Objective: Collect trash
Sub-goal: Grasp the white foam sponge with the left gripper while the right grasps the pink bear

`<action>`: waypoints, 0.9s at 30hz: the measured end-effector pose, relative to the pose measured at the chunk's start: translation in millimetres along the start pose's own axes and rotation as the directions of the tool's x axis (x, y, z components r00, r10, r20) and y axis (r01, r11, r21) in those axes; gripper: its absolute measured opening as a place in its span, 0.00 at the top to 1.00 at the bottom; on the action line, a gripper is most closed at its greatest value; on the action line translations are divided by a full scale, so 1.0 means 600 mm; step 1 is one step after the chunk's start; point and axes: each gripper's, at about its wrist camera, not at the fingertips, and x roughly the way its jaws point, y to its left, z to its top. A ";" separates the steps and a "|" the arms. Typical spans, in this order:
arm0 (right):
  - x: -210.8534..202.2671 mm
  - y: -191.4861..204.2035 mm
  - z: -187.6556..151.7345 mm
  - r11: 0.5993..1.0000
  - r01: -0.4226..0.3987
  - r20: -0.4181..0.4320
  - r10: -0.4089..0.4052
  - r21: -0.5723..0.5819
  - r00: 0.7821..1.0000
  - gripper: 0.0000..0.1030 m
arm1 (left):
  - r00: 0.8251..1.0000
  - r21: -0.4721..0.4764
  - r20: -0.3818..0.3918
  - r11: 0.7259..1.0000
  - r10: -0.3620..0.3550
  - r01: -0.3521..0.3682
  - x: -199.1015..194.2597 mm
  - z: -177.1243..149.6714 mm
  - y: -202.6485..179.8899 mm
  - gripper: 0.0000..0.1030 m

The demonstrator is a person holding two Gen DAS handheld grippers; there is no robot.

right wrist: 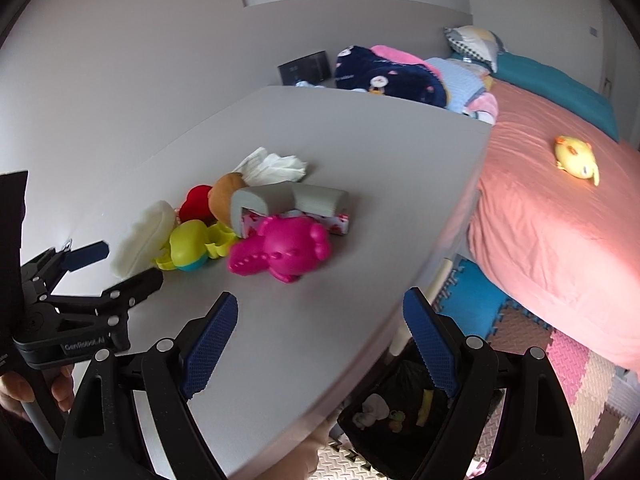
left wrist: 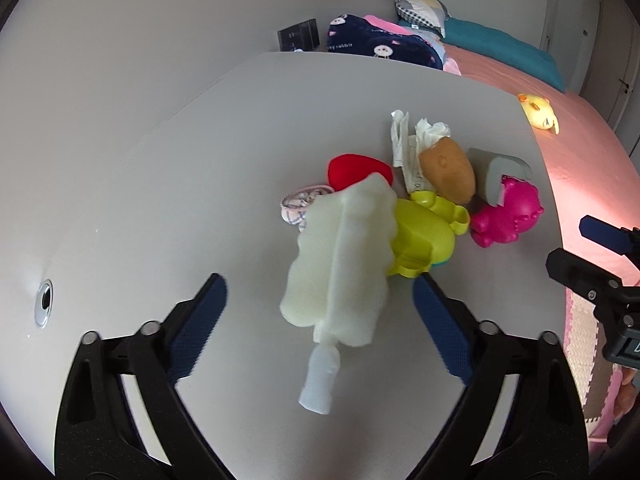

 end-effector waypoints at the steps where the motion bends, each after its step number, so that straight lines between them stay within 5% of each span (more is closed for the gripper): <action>1: 0.007 0.003 0.003 1.000 -0.007 -0.006 0.007 -0.006 1.000 0.18 | 1.000 -0.004 -0.003 1.000 -0.007 0.007 0.002 0.001 0.003 0.21; 6: 0.028 0.013 0.010 0.999 -0.021 -0.012 0.021 -0.029 1.000 0.18 | 1.000 -0.009 -0.009 1.000 -0.015 0.015 0.013 0.000 0.014 0.34; 12: 0.049 0.019 0.025 0.998 -0.030 -0.004 0.029 -0.056 1.000 0.18 | 0.997 -0.015 -0.046 0.998 -0.061 0.060 0.031 -0.003 0.028 0.63; 17: 0.066 0.030 0.032 0.996 -0.038 -0.008 0.038 -0.083 0.999 0.18 | 0.997 -0.017 -0.041 0.998 -0.064 0.063 0.032 -0.007 0.032 0.66; 21: 0.069 0.042 0.031 0.993 -0.042 -0.006 0.042 -0.107 0.999 0.34 | 0.996 -0.026 -0.044 0.997 -0.073 0.072 0.033 -0.007 0.036 0.66; 27: 0.067 0.043 0.028 0.994 -0.051 -0.007 0.050 -0.099 0.999 0.35 | 0.994 -0.043 -0.053 0.995 -0.093 0.090 0.032 -0.006 0.042 0.66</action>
